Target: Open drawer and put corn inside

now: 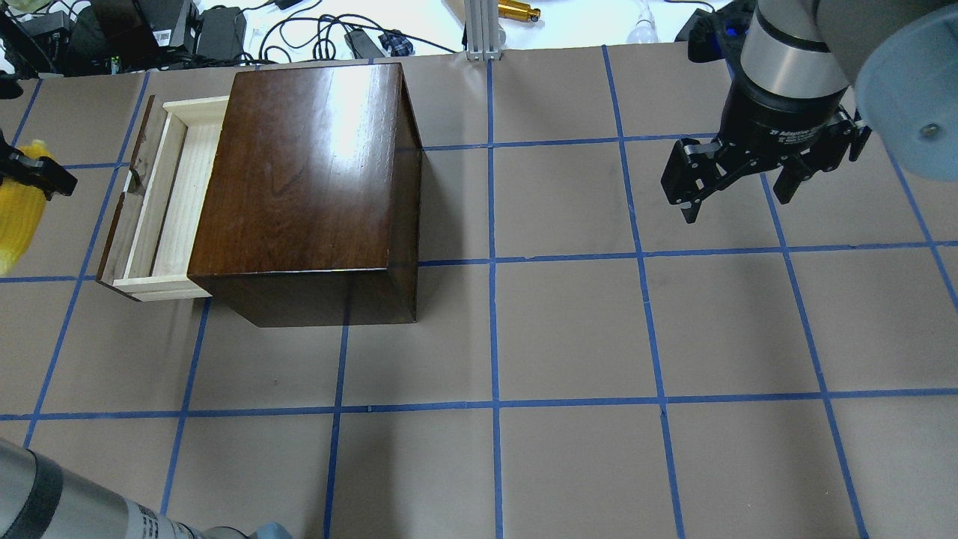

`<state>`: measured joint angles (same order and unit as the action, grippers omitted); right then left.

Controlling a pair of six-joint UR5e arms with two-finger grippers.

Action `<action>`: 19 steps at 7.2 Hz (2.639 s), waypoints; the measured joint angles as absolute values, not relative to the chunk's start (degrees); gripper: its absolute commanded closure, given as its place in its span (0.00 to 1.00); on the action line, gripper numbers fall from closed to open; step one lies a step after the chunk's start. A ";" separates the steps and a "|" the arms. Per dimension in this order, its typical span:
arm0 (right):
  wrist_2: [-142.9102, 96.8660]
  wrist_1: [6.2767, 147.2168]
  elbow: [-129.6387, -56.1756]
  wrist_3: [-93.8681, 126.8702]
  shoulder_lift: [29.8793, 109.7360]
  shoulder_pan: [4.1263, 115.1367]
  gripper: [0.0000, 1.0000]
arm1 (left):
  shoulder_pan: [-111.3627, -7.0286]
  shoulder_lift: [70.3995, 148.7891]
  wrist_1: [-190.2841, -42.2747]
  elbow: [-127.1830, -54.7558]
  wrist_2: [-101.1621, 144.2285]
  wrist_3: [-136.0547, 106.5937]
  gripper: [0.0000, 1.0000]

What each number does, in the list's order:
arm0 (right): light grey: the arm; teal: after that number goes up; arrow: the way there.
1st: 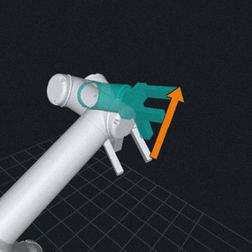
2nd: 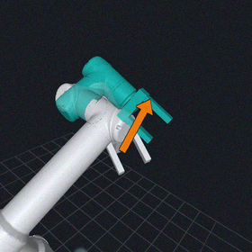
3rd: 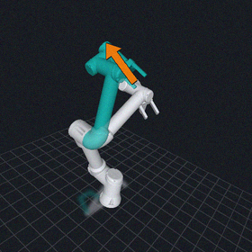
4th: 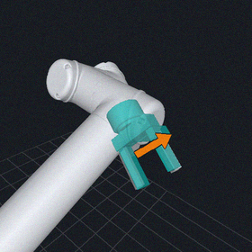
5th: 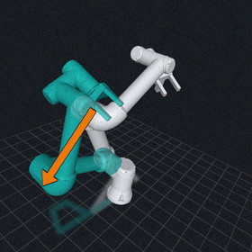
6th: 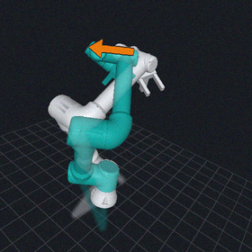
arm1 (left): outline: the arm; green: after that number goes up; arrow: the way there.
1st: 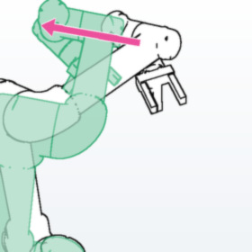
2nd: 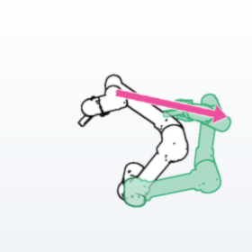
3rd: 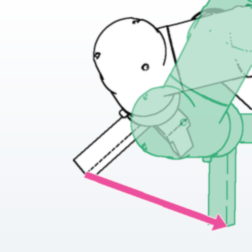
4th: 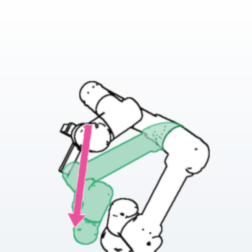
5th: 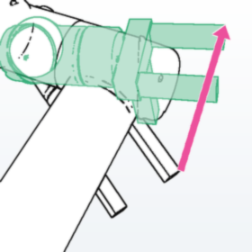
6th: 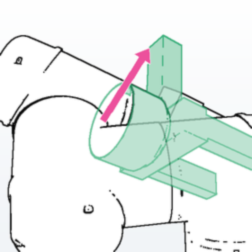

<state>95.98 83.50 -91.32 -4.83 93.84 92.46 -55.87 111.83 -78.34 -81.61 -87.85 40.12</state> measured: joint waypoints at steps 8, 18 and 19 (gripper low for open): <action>96.04 83.49 -91.32 -4.78 93.81 92.46 0.00 | -68.60 108.64 -80.08 -83.90 -85.57 23.69 0.00; 95.98 83.50 -91.32 -4.81 93.79 92.46 0.00 | -78.24 101.41 -84.37 -81.87 -86.89 9.46 0.00; 95.98 83.50 -91.32 -4.78 93.83 92.46 0.00 | -81.98 99.29 -86.28 -82.06 -87.13 5.06 0.00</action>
